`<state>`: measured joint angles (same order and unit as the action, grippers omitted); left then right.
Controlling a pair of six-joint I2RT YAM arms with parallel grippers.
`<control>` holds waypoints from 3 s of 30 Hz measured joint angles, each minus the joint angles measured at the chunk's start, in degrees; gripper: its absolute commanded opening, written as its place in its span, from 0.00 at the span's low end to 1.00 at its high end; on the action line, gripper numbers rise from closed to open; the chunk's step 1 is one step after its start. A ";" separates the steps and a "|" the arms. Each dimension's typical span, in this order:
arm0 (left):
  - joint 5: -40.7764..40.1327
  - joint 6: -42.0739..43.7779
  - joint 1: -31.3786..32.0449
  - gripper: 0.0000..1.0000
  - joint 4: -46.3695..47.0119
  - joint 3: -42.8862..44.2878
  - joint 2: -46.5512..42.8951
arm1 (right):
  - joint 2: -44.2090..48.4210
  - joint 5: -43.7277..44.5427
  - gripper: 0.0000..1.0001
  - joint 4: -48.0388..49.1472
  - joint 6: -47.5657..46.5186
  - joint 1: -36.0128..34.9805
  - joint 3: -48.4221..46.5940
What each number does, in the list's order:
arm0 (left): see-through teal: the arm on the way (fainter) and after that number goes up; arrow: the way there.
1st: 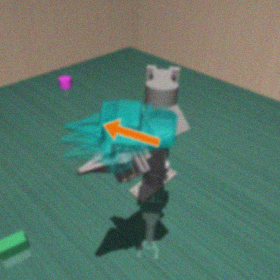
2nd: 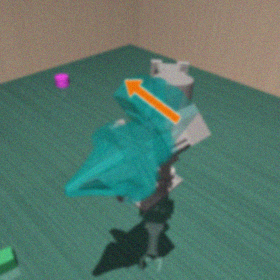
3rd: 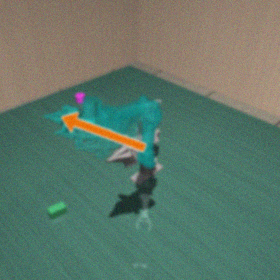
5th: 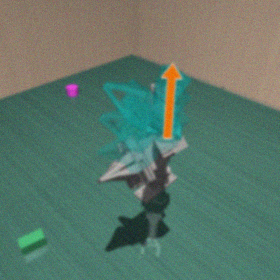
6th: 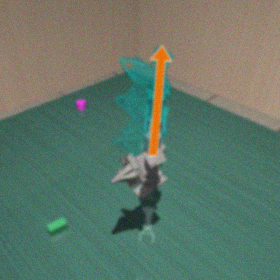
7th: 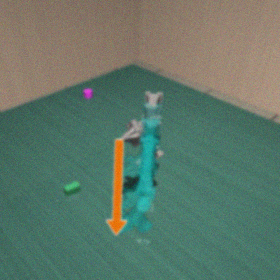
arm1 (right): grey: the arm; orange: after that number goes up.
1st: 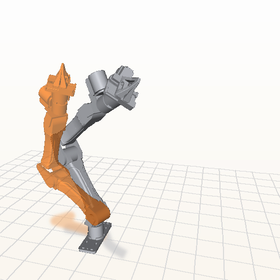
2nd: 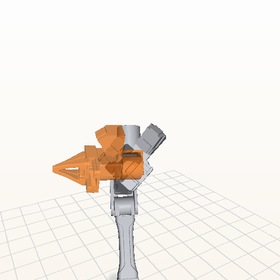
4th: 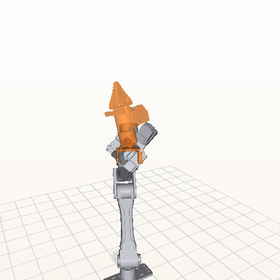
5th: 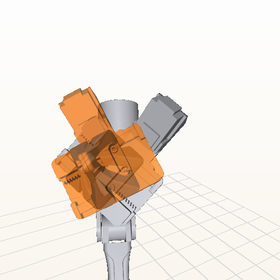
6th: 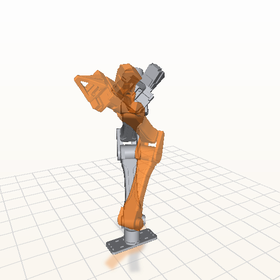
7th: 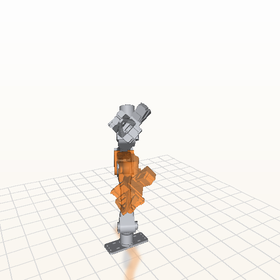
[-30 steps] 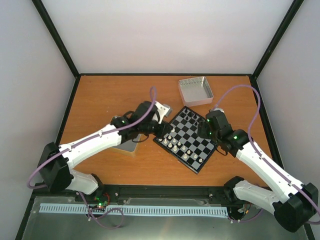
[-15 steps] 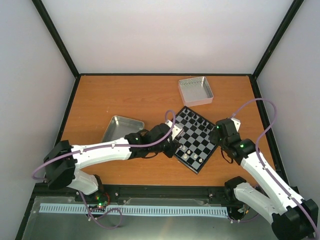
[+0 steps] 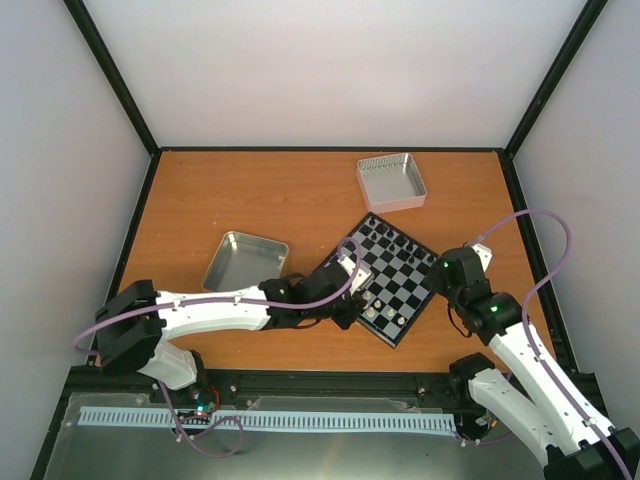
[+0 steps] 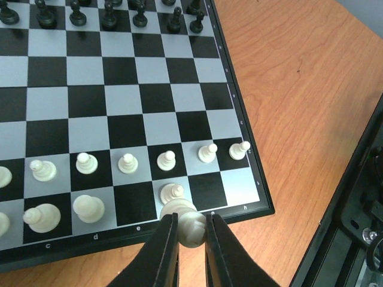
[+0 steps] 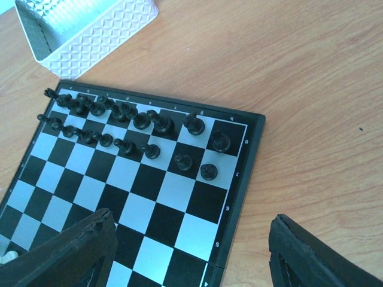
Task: Set up the chess pieces on the board
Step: Place the chess piece on the chessboard, then move the storage box to the center of the board.
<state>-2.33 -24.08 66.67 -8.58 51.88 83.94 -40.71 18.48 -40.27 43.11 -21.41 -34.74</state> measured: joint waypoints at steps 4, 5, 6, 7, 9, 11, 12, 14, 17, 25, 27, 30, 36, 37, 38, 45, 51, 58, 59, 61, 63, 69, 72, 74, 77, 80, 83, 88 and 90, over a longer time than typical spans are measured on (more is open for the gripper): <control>-1.16 -0.26 0.94 0.01 0.33 0.00 1.86 | 0.04 -0.24 0.70 0.00 0.00 0.02 1.09; -1.42 -0.37 1.01 0.01 0.35 -0.02 2.29 | 0.09 -0.28 0.70 -0.04 0.02 0.02 1.36; -1.81 -0.46 1.09 0.01 0.37 -0.07 2.73 | 0.17 -0.35 0.70 -0.02 0.00 0.02 1.55; -2.10 -0.48 1.18 0.01 0.39 -0.09 3.04 | 0.26 -0.42 0.70 0.02 0.02 0.02 1.73; -2.38 -0.59 1.33 0.01 0.42 -0.11 3.58 | 0.44 -0.52 0.70 0.02 0.00 0.07 1.95; -2.45 -0.63 1.38 0.01 0.46 -0.11 4.33 | 0.57 -0.59 0.70 0.20 0.00 0.09 2.12; -2.40 -0.63 1.38 0.01 0.50 -0.11 4.83 | 0.59 -0.70 0.70 0.20 0.02 0.09 2.14; -2.40 -0.63 1.40 0.01 0.74 -0.09 5.97 | 0.59 -0.79 0.70 0.24 0.02 0.11 2.19; -3.04 -0.66 1.49 0.01 0.63 -0.09 8.09 | 0.59 -1.01 0.70 0.31 0.02 0.13 2.25; -5.18 -0.63 1.57 0.01 0.22 0.81 10.73 | 0.33 -1.40 0.70 1.38 0.02 0.13 3.41; -5.20 -0.59 1.57 0.01 0.28 1.40 11.13 | 0.04 -1.40 0.70 1.53 0.02 0.17 3.41; -5.53 -0.50 1.60 0.00 0.24 1.97 11.37 | 0.04 -1.40 0.70 1.68 0.02 0.17 3.41; -6.45 -0.37 1.60 0.01 0.22 2.45 12.26 | -0.28 -1.53 0.70 2.91 0.02 0.22 3.72; -6.47 -0.37 1.60 0.01 0.11 2.84 12.79 | -0.46 -1.55 0.70 2.93 0.02 0.24 3.78; -6.49 -0.37 1.60 0.02 0.04 3.26 13.42 | -0.63 -1.60 0.70 2.97 0.02 0.26 3.78; -7.04 -0.24 1.60 0.04 -0.39 5.99 16.20 | -0.81 -1.79 0.70 3.37 0.02 0.28 3.91; -7.76 -0.24 1.60 0.04 -0.55 6.03 16.20 | -1.03 -2.47 0.70 3.78 0.02 0.42 4.09; -8.90 -0.28 1.60 0.08 -0.85 6.03 16.20 | -1.42 -2.82 0.70 4.11 0.02 0.50 4.11; -9.11 -0.28 1.60 0.10 -0.96 6.03 16.17 | -1.44 -2.82 0.70 4.11 0.02 0.50 4.09; -9.64 -0.28 1.60 0.13 -1.25 6.03 16.17 | -1.44 -2.84 0.70 4.11 0.02 0.50 4.11; -9.70 -0.26 1.60 0.19 -1.29 6.03 16.13 | -1.44 -2.84 0.70 4.11 0.02 0.55 4.11; -8.76 0.00 1.60 0.40 -2.14 6.01 15.96 | -1.60 -2.97 0.70 4.15 0.04 0.59 4.11; -8.68 -0.39 1.62 0.46 -4.26 6.03 14.71 | -1.62 -3.30 0.70 4.28 0.04 0.61 4.17; -9.35 -0.57 1.62 0.49 -5.77 6.03 12.37 | -1.62 -3.72 0.70 4.57 0.11 0.61 4.44; -10.49 -0.66 1.53 0.50 -6.69 6.03 7.76 | -1.62 -4.17 0.70 4.81 0.39 0.66 4.98; -11.63 -0.90 0.85 0.53 -6.99 6.05 3.13 | -1.62 -4.39 0.70 5.07 0.52 0.66 5.05; -12.44 -1.84 -0.68 0.55 -8.20 6.05 0.13 | -1.62 -4.96 0.70 5.27 0.46 0.72 5.05; -14.88 -4.42 -6.97 0.61 -11.17 4.96 -5.09 | -1.60 -5.92 0.70 5.31 -0.22 0.76 4.74; -15.61 -5.44 -9.86 0.59 -12.44 3.58 -7.82 | -1.57 -6.10 0.70 5.31 -0.37 0.76 4.28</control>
<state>-17.93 -29.52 56.82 -21.02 55.46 76.12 -42.28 12.38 -34.96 42.74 -20.64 -30.46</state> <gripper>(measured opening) 0.606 0.704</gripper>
